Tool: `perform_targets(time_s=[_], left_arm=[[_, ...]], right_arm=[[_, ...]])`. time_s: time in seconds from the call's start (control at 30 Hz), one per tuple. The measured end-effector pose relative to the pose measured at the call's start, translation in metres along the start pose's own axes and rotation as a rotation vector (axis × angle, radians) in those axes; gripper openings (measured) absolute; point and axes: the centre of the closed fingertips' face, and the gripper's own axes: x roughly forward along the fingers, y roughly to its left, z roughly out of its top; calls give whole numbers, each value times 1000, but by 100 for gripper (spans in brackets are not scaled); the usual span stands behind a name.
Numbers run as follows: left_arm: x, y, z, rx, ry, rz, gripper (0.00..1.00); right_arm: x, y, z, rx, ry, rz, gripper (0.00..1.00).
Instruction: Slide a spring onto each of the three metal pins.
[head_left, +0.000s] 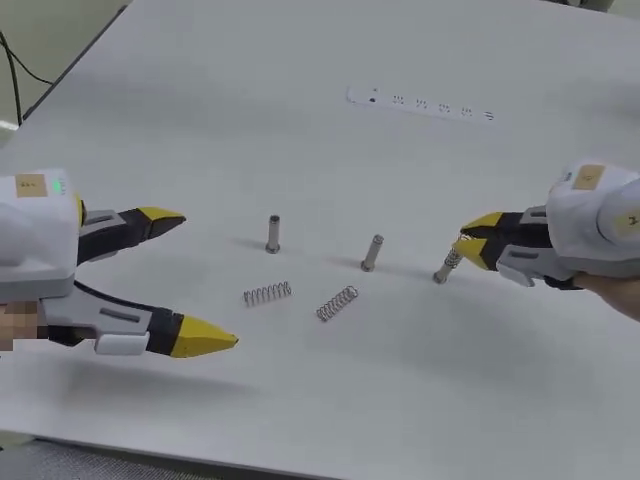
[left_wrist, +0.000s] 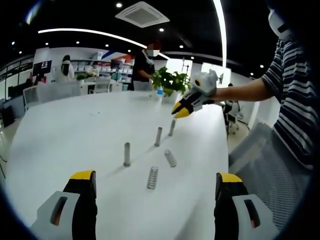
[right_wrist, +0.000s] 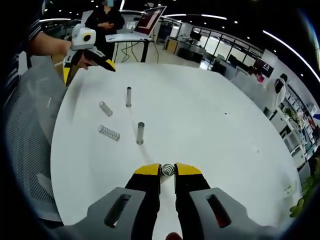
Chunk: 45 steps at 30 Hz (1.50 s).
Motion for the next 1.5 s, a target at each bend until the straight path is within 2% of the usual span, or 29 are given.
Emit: perform_targets(time_s=[0.2, 0.47, 0.57, 0.73, 0.9, 1.07, 1.13, 1.27, 1.43, 1.5], left_arm=[[-1, 1, 0, -3, -1, 3, 96], [-1, 2, 1, -2, -4, 3, 96], [0, 1, 1, -3, -3, 2, 95], [0, -1, 0, -6, 0, 0, 95], [-1, -2, 1, -6, -4, -1, 95], [-1, -2, 2, -6, -8, 0, 95], [-1, -3, 3, -4, -9, -1, 95], [-1, -3, 5, 0, -13, -5, 95], [1, -3, 7, 0, -15, -7, 96], [1, -3, 7, 1, -16, -9, 96]], right_arm=[[11, 5, -12, -1, 36, 19, 8], [18, 10, -20, 11, 61, 30, 8], [17, 8, -19, 32, 49, 25, 8], [16, 8, -18, 23, 46, 21, 8], [13, 9, -13, 80, 23, 30, 10], [10, 7, -10, 63, 16, 12, 11], [6, 6, -8, 69, 5, 5, 11], [-1, 8, 5, 198, -76, 12, 12], [-10, 11, 10, 261, -127, 19, 14], [-13, 15, 16, 322, -172, 36, 15]])
